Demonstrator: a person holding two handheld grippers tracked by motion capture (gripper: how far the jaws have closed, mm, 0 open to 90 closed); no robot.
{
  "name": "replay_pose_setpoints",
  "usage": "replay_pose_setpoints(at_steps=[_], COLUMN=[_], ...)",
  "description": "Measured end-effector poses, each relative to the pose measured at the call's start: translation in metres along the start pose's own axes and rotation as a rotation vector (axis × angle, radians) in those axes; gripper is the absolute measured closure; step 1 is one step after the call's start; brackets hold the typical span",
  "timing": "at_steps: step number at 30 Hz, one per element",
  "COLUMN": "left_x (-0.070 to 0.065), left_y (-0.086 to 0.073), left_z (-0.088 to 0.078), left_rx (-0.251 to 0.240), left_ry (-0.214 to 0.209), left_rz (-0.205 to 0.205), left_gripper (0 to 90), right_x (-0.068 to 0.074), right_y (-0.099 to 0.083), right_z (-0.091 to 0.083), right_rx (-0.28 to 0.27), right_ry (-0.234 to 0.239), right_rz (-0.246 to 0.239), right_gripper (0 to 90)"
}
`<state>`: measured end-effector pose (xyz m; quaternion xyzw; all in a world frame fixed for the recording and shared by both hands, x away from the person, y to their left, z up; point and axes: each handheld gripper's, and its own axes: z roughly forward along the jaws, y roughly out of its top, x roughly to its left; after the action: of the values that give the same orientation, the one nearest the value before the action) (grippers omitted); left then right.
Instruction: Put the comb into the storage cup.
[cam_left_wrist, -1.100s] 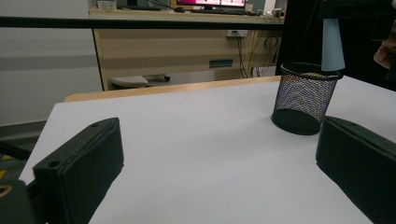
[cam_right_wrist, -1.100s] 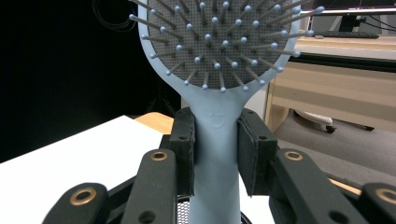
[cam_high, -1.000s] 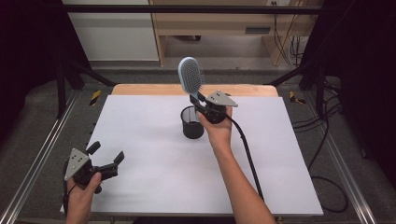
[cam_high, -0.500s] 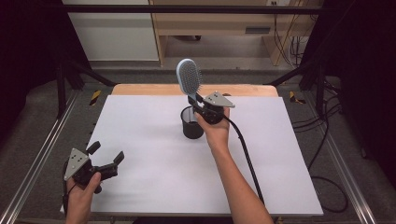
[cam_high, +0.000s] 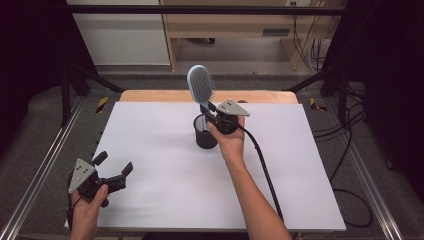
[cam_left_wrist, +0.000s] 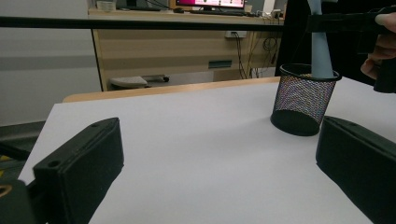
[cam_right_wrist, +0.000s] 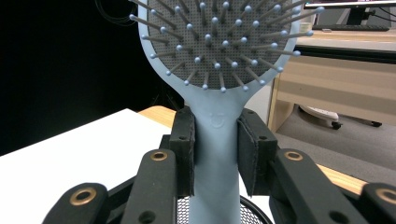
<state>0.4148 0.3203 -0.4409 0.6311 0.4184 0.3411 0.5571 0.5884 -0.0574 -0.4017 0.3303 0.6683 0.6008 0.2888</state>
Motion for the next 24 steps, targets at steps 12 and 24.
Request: replay_pose_setpoints(at_steps=[12,24], left_x=[0.0,0.0], left_y=[0.0,0.0], left_z=[0.0,0.0], left_rx=[0.0,0.001], left_ry=[-0.005,-0.005], left_rz=[0.001,0.002], left_gripper=[0.9,0.9], right_x=[-0.002,-0.003], right_y=[-0.005,-0.013], right_z=[0.0,0.001], right_rx=[0.012,0.023], right_ry=[-0.001,0.0], right_rz=[-0.003,-0.002], right_gripper=[69.9,69.9])
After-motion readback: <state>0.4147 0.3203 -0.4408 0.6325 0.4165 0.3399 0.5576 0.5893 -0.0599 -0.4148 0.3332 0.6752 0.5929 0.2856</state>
